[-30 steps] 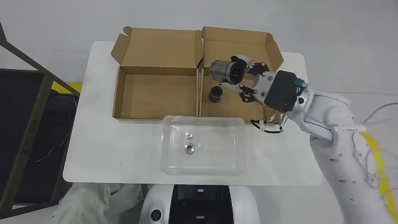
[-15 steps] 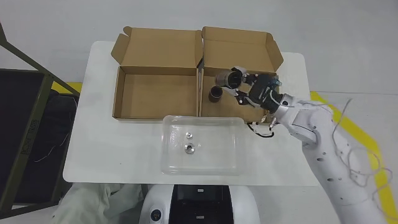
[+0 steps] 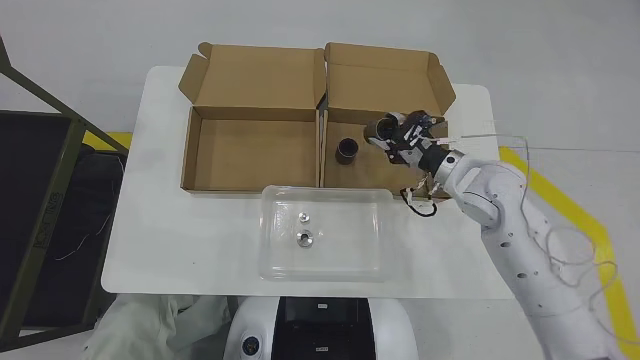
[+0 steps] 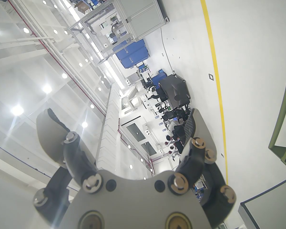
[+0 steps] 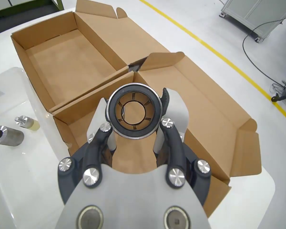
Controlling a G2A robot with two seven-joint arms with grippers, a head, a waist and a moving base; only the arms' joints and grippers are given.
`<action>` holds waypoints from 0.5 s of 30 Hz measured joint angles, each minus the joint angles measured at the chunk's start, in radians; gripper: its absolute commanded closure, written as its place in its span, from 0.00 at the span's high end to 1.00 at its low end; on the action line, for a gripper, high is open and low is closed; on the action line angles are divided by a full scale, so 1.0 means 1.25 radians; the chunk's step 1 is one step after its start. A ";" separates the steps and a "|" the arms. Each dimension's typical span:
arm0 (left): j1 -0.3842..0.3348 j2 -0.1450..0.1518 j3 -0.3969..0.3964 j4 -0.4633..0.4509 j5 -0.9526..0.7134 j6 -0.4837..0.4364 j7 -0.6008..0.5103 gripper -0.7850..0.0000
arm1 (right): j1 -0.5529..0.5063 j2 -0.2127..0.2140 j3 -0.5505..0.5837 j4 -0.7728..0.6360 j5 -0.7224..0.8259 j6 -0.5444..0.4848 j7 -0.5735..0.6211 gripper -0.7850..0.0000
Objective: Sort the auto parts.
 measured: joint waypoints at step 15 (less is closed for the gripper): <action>0.000 0.000 0.000 0.000 0.000 0.000 0.000 1.00 | 0.088 -0.024 -0.073 0.179 0.055 0.010 0.068 0.00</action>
